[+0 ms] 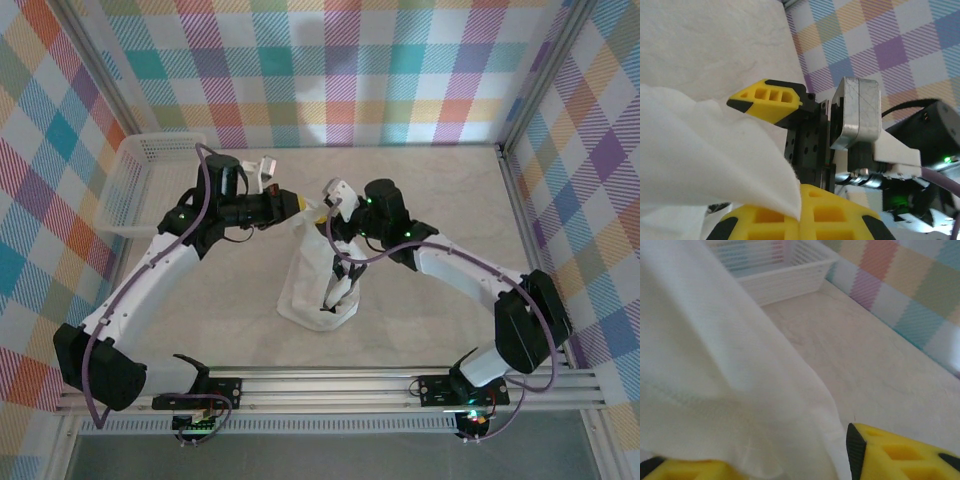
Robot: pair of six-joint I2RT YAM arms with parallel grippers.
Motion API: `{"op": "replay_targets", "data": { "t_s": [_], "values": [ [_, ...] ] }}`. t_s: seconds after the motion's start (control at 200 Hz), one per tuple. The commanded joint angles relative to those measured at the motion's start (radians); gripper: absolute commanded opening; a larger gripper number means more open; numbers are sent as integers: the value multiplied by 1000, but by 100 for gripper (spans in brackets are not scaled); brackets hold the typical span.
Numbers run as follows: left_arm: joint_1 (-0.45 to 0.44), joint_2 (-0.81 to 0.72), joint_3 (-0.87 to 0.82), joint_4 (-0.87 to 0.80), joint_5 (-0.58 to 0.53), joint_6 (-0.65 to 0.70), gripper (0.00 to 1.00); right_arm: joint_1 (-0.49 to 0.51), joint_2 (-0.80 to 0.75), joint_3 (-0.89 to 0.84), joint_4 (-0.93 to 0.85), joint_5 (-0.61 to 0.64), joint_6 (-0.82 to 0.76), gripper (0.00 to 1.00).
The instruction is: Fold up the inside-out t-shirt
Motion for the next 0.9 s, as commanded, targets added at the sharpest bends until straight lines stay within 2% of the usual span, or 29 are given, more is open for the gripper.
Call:
{"op": "replay_targets", "data": {
  "t_s": [0.0,0.045,0.1,0.125,0.21,0.28,0.365,0.42,0.495,0.55,0.595,0.66,0.72,0.785,0.81,0.86,0.895],
  "values": [
    [19,0,80,-157,-68,157,0,-1,-9,29,-96,-135,-22,41],
    [47,8,87,-166,-68,181,0,-3,-31,13,-103,-199,-1,35],
    [85,27,96,-168,-44,196,0,-12,-61,9,-127,-342,51,22],
    [98,39,102,-170,-30,202,0,-14,-69,13,-137,-415,82,19],
    [111,86,137,-184,15,230,0,-16,-75,20,-132,-624,219,23],
    [111,111,148,-166,60,222,0,-15,-69,15,-95,-695,334,28],
    [111,115,136,-139,85,210,0,-16,-76,3,-64,-696,372,32],
    [111,109,124,-134,102,216,0,-16,-86,1,-57,-627,372,41],
    [110,93,102,-134,112,224,0,-24,-95,3,-43,-531,374,43],
    [110,80,84,-132,115,229,0,-39,-85,11,-23,-494,405,50],
    [110,67,67,-129,120,229,0,-56,-66,23,-13,-497,434,52],
    [110,51,52,-130,120,234,0,-77,-36,48,-8,-509,485,62],
    [111,38,40,-129,116,235,0,-94,-12,61,2,-534,524,59],
    [110,27,30,-125,109,234,0,-108,5,59,29,-553,562,43],
    [110,24,28,-123,106,231,0,-109,10,59,27,-553,563,39],
    [110,20,26,-115,105,226,0,-108,16,61,4,-561,536,38],
    [109,19,24,-108,109,221,0,-108,21,59,-16,-564,509,42]
  ]
}}
